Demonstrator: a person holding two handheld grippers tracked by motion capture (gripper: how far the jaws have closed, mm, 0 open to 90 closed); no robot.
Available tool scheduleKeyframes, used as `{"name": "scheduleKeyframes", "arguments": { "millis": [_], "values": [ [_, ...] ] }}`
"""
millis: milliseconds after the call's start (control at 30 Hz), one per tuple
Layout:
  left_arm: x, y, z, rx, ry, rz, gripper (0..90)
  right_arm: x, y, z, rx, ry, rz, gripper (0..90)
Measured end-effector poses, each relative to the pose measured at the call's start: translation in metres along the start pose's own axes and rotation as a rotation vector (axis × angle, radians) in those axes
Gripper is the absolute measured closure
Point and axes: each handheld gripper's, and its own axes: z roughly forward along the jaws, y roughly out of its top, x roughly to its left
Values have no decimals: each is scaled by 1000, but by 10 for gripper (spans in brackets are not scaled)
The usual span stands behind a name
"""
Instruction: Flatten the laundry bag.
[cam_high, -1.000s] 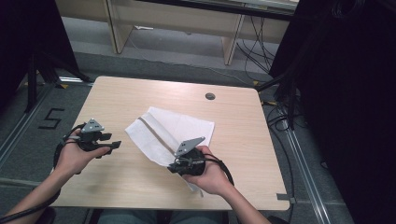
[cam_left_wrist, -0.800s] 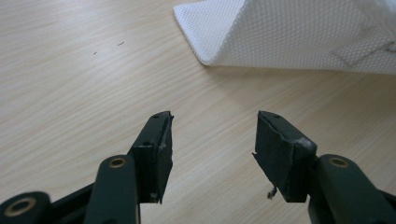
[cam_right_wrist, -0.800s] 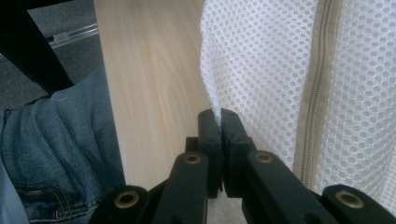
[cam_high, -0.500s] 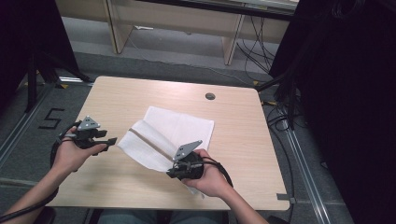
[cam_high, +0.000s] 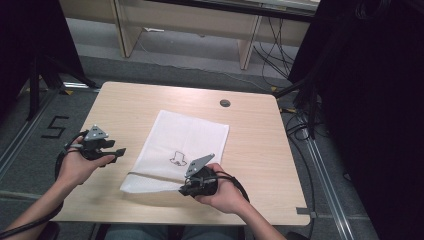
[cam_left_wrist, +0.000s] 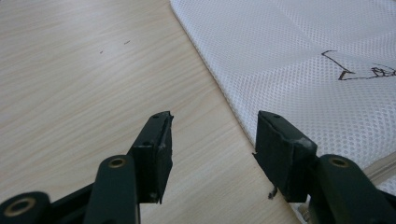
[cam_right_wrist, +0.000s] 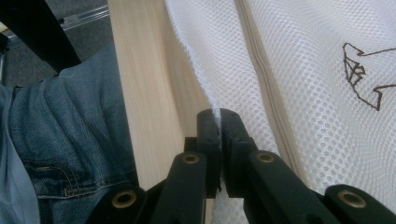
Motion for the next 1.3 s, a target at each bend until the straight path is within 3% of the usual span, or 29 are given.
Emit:
{"name": "scheduleKeyframes", "arguments": {
  "millis": [200, 267, 300, 400, 467, 533, 567, 600, 733, 867, 967, 1000, 1100, 1267, 1300],
  "values": [
    [-8, -1, 6, -12, -27, 15, 457, -4, -2, 0, -14, 3, 40, 766],
    [-10, -1, 6, -2, -39, 15, 457, -7, -2, -2, -31, -4, 29, 742],
    [-13, -1, 8, -11, -46, 10, 449, -10, -1, -11, -66, -13, 82, 665],
    [-18, -1, 10, 8, -62, 22, 432, -21, -3, -24, -108, -52, 121, 649],
    [-23, -1, 13, 14, -105, 6, 473, -30, -7, -30, -106, -106, 188, 682],
    [-27, -1, 15, 24, -127, 23, 524, -41, -15, -32, -94, -163, 267, 759],
    [-27, -1, 15, 24, -127, 23, 554, -47, -19, -32, -74, -193, 287, 804],
    [-34, -1, 21, 34, -160, 40, 595, -52, -24, -34, -28, -210, 321, 861],
    [-45, 2, 28, 83, -212, 77, 733, -60, -34, -30, 43, -214, 395, 900],
    [-53, 1, 31, 143, -244, 67, 813, -56, -34, -27, 105, -187, 400, 900],
    [-57, -1, 35, 168, -233, 74, 820, -54, -35, -24, 133, -180, 389, 900],
    [-57, -4, 39, 192, -235, 89, 820, -54, -38, -17, 188, -173, 407, 900],
    [-58, -7, 44, 214, -220, 91, 817, -55, -41, -9, 231, -172, 400, 900],
    [-58, -11, 49, 245, -216, 106, 817, -55, -42, -3, 260, -177, 411, 900],
    [-59, -10, 51, 244, -216, 110, 822, -57, -42, -2, 257, -174, 379, 900]
  ]
}}
